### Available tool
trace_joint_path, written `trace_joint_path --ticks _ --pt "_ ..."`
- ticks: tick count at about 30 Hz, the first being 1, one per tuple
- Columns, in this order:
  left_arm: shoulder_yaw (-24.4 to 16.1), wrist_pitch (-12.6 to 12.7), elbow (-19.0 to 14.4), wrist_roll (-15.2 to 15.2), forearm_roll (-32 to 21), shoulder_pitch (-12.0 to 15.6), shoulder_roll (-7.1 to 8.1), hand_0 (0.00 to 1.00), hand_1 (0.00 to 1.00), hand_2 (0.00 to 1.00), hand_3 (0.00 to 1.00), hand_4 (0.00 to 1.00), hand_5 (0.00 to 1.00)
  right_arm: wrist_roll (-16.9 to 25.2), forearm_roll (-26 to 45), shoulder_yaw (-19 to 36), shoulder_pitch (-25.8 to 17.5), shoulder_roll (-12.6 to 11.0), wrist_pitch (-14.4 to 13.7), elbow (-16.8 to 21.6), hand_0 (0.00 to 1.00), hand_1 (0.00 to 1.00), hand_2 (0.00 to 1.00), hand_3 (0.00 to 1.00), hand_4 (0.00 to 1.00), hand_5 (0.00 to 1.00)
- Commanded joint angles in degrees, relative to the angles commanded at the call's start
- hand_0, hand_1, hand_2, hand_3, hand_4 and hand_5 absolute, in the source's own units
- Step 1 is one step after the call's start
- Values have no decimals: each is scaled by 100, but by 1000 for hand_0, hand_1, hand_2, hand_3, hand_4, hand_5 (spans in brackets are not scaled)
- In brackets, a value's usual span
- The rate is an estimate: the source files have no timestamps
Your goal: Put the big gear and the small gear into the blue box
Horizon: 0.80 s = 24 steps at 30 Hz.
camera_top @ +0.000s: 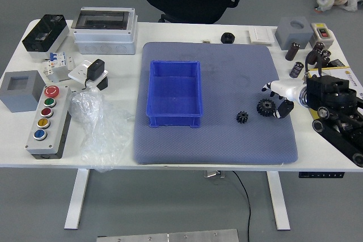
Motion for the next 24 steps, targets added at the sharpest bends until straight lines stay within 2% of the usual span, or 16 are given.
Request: trace_joint_path --ticks 24 --pt "-16 -2 -5 1 25 -23 -21 857 826 822 771 593 371 -30 -7 -43 -28 79 10 -61 695 712 820 843 734 2"
